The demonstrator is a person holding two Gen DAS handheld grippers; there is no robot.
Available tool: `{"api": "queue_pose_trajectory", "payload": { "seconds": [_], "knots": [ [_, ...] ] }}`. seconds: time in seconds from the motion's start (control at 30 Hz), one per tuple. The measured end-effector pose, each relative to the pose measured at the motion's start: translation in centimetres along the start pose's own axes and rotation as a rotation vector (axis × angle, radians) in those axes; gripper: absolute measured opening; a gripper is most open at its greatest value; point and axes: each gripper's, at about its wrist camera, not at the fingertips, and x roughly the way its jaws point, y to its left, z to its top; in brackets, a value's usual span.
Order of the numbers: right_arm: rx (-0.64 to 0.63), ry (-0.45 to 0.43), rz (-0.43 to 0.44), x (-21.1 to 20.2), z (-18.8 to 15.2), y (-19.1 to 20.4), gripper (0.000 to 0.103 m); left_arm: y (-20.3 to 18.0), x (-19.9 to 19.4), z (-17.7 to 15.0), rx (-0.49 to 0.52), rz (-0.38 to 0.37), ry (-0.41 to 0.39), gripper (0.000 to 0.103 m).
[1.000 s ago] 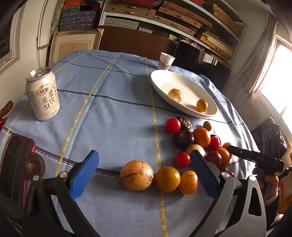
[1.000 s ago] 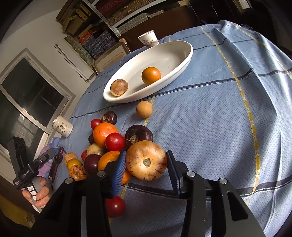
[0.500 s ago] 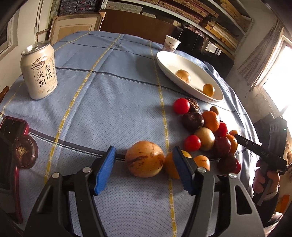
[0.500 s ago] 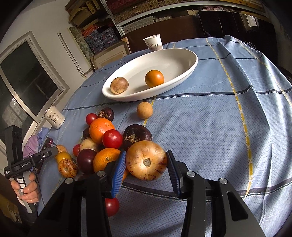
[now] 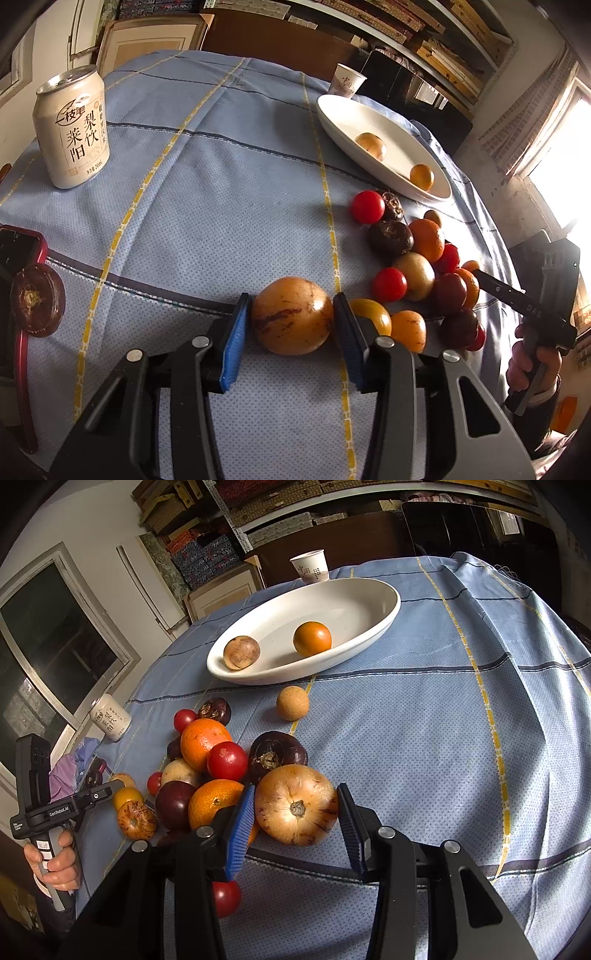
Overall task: Organize fruits
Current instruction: 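Close the left tool on the mottled brown fruit while the right tool grasps the striped pale fruit, then carry both fruits into the white plate and open both tools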
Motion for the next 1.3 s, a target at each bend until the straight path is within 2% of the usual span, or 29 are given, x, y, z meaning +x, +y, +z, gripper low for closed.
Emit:
{"api": "queue_pose_trajectory", "payload": {
  "seconds": [0.2,0.4,0.53,0.63,0.7,0.83,1.0,1.2,1.3],
  "knots": [
    [-0.007,-0.012,0.003,-0.2,0.0,0.1,0.045,-0.2,-0.5,0.1,0.000,0.003,-0.028,0.044],
    [-0.026,-0.056,-0.010,-1.0,0.1,0.1,0.045,-0.5,-1.4,0.5,-0.009,-0.033,-0.074,0.044],
    [-0.043,-0.086,-0.035,-1.8,1.2,0.2,0.045,-2.9,-1.7,2.5,0.049,-0.065,-0.067,0.044],
    [-0.068,-0.111,-0.018,-2.1,3.5,0.6,0.045,-5.6,-1.2,5.4,0.113,-0.093,-0.054,0.044],
    [-0.063,-0.146,-0.010,-1.9,5.6,0.4,0.045,-7.7,-0.1,7.8,0.149,-0.102,-0.040,0.044],
    [0.041,-0.184,-0.013,0.2,9.8,-1.5,0.045,-12.0,3.3,11.9,0.195,-0.094,-0.011,0.044],
    [0.096,-0.166,-0.054,4.2,13.1,-3.2,0.045,-16.1,8.3,14.0,0.272,-0.048,0.027,0.044],
    [0.127,-0.121,-0.065,7.0,14.2,-4.4,0.045,-16.7,12.5,15.0,0.300,0.023,0.073,0.044],
    [0.129,-0.115,-0.061,7.6,14.5,-4.5,0.045,-16.2,13.4,15.1,0.297,0.024,0.084,0.044]
  ]
}}
